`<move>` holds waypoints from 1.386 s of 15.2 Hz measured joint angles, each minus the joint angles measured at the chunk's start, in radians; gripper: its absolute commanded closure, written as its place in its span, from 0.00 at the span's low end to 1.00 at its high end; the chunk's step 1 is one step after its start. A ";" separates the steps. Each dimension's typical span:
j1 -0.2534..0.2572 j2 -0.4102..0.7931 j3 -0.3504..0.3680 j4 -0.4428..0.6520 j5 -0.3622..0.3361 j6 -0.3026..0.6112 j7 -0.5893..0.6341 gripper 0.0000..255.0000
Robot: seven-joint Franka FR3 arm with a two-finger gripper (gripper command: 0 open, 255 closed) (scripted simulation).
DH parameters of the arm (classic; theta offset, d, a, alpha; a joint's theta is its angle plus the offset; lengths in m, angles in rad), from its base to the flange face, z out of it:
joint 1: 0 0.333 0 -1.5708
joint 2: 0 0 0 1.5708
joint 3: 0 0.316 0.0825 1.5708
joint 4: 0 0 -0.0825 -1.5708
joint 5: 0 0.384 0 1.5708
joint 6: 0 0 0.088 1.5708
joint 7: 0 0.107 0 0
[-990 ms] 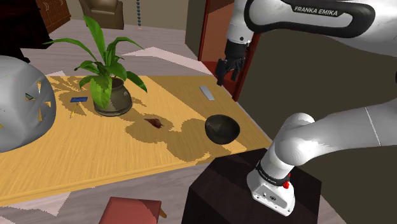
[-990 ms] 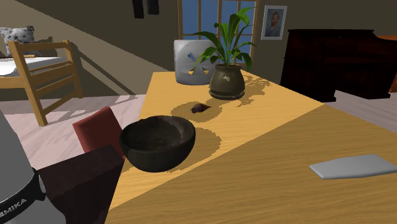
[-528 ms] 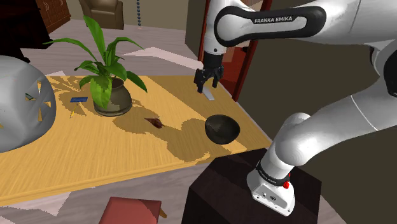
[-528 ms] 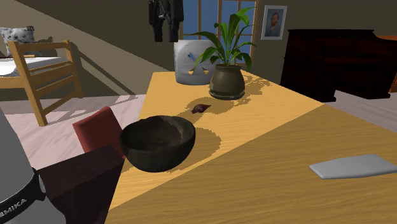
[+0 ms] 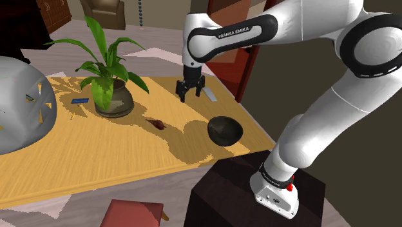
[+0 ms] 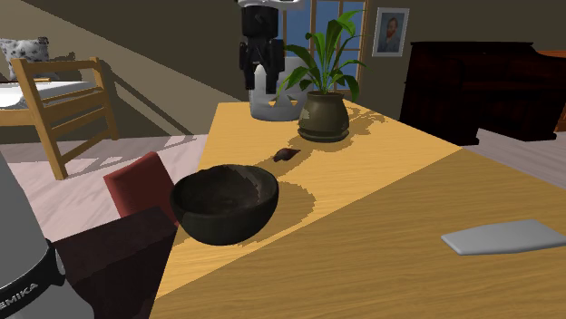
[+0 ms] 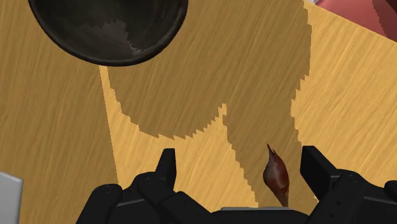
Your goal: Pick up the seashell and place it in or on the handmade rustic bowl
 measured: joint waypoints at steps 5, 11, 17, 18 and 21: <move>0.009 0.192 0.018 0.103 -0.017 0.071 0.031 0.00; 0.029 0.422 0.031 0.260 -0.045 0.120 0.072 0.00; 0.062 0.676 0.032 0.481 -0.076 0.130 0.108 0.00; 0.068 0.718 0.031 0.519 -0.080 0.132 0.113 0.00; 0.074 0.760 0.030 0.540 -0.085 0.148 0.118 0.00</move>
